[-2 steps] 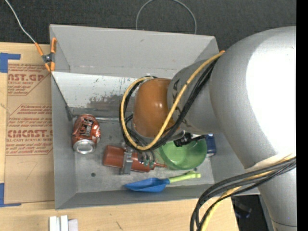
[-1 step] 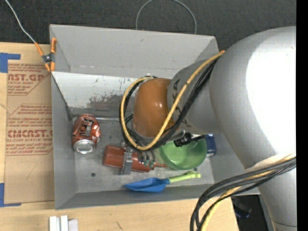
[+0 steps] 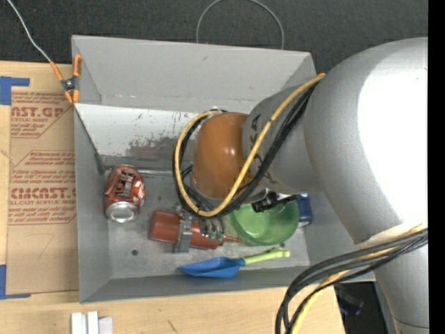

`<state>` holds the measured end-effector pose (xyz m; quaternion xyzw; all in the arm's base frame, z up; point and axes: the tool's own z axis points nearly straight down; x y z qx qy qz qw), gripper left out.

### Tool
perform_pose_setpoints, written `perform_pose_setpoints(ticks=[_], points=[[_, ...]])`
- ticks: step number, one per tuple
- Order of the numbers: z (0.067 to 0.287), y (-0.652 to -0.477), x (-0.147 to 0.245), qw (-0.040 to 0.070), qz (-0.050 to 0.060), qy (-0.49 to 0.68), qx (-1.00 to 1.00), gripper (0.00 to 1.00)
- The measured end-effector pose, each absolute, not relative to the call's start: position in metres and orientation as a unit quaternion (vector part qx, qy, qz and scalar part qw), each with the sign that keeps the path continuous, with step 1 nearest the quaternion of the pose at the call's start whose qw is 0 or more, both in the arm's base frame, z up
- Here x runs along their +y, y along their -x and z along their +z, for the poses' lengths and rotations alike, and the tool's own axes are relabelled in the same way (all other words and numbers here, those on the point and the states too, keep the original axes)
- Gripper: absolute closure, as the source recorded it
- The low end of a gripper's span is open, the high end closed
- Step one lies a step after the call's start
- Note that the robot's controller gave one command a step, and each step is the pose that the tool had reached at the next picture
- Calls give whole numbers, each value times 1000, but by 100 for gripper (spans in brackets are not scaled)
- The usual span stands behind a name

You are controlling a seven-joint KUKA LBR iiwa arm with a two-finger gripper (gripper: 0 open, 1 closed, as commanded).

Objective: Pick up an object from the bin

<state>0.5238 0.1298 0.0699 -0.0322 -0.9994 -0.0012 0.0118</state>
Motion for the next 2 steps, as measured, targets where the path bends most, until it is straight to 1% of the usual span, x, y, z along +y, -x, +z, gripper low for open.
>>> perform_pose_setpoints(ticks=[2], points=[[89, -523, 130, 14, -1, 32, -999, 100]])
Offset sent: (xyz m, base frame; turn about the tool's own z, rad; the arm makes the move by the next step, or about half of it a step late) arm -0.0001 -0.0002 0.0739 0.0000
